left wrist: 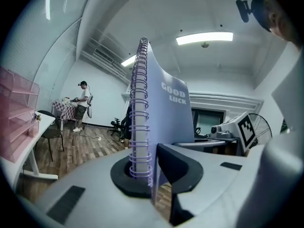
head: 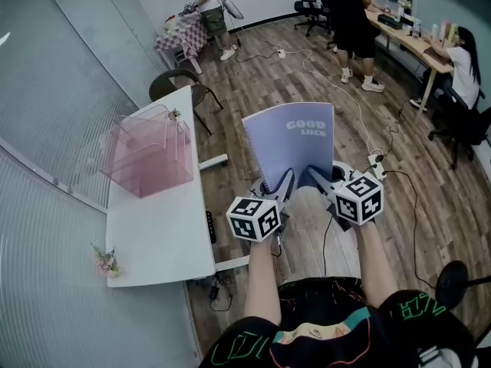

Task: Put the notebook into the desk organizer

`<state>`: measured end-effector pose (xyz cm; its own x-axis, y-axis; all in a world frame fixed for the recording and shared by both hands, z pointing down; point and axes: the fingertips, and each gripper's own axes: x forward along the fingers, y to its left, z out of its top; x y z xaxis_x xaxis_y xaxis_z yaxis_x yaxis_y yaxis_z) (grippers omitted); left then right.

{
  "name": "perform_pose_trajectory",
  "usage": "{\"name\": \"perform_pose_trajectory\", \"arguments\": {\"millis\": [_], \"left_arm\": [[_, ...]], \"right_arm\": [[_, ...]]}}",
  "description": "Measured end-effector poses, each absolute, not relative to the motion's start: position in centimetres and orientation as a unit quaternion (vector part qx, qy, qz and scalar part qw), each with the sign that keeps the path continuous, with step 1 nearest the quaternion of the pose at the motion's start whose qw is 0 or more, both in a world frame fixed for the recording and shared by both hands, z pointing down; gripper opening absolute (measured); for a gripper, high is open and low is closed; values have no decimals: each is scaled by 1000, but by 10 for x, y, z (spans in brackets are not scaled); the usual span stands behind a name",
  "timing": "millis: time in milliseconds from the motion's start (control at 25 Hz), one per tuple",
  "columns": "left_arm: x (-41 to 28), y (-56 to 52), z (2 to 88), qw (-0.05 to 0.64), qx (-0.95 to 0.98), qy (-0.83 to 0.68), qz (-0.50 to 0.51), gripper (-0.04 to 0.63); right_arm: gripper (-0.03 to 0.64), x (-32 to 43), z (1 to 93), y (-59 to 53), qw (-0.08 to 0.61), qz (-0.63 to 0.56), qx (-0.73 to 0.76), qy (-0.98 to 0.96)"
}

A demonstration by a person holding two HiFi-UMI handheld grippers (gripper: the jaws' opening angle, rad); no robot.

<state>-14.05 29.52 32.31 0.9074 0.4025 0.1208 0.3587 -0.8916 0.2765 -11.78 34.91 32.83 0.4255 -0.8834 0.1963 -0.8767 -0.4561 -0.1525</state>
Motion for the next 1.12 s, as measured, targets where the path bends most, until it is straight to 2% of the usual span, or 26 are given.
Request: {"name": "perform_pose_trajectory", "arguments": {"millis": [480, 1120], "left_arm": [[-121, 281, 321, 119, 972, 187, 75, 44], [34, 224, 351, 144, 955, 238, 106, 48]], "right_arm": [[57, -99, 325, 335, 5, -115, -840, 531], [57, 49, 353, 281, 10, -150, -866, 477]]}}
